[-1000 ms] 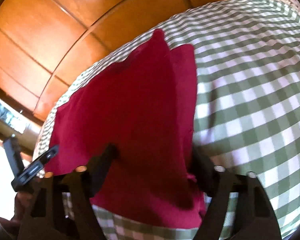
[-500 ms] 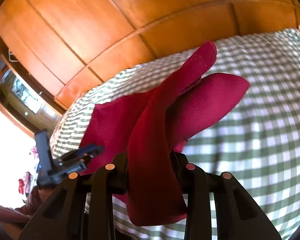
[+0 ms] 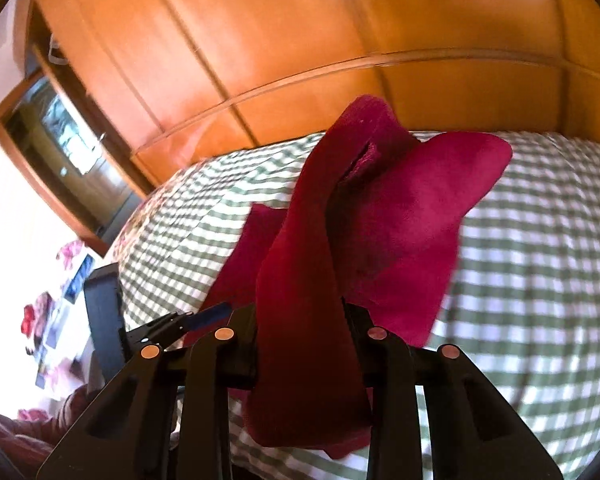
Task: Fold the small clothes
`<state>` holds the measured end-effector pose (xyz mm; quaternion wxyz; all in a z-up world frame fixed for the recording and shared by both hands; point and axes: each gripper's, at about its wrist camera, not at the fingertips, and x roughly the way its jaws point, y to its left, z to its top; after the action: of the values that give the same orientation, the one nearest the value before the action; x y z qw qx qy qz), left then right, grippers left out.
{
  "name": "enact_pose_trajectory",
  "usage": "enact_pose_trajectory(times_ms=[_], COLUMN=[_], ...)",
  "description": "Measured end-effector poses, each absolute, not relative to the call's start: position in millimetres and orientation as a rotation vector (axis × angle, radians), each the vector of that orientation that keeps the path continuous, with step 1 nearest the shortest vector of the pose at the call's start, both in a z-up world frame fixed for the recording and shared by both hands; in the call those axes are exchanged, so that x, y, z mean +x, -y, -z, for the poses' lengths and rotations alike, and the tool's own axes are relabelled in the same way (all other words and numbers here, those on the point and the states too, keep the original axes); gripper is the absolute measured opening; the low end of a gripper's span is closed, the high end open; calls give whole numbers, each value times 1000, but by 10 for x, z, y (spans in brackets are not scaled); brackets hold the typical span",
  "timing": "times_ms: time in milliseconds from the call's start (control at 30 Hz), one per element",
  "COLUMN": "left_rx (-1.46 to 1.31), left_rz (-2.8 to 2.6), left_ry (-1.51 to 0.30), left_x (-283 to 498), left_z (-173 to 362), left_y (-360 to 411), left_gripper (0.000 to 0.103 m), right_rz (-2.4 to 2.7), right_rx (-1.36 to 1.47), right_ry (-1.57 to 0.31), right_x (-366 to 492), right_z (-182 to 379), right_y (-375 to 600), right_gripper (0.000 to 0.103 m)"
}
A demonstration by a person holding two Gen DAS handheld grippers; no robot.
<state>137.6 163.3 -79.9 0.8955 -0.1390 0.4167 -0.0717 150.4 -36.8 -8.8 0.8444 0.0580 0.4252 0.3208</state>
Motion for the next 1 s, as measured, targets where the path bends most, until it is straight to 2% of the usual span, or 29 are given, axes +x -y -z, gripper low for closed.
enact_pose_trajectory(times_ms=[300, 567, 633, 700, 800, 1000], left_rx=[-649, -772, -784, -786, -785, -798], left_rz=[168, 276, 320, 361, 402, 415], left_ry=[-789, -769, -784, -796, -826, -917], left_x=[1001, 1036, 1140, 1235, 1393, 1578], left_z=[731, 716, 690, 643, 585, 641], left_y=[-2742, -2859, -2770, -2675, -2560, -2492], left_gripper=[68, 70, 73, 77, 82, 85], right_rz=[-774, -777, -824, -906, -980, -838], right_rx=[-55, -168, -153, -89, 12, 121], right_ry=[-967, -942, -922, -901, -863, -869], right_x=[1417, 1271, 1234, 1172, 1063, 973], right_z=[407, 593, 548, 467, 339, 411], right_y=[-576, -735, -722, -685, -450, 366], right_gripper=[27, 28, 38, 63, 65, 65])
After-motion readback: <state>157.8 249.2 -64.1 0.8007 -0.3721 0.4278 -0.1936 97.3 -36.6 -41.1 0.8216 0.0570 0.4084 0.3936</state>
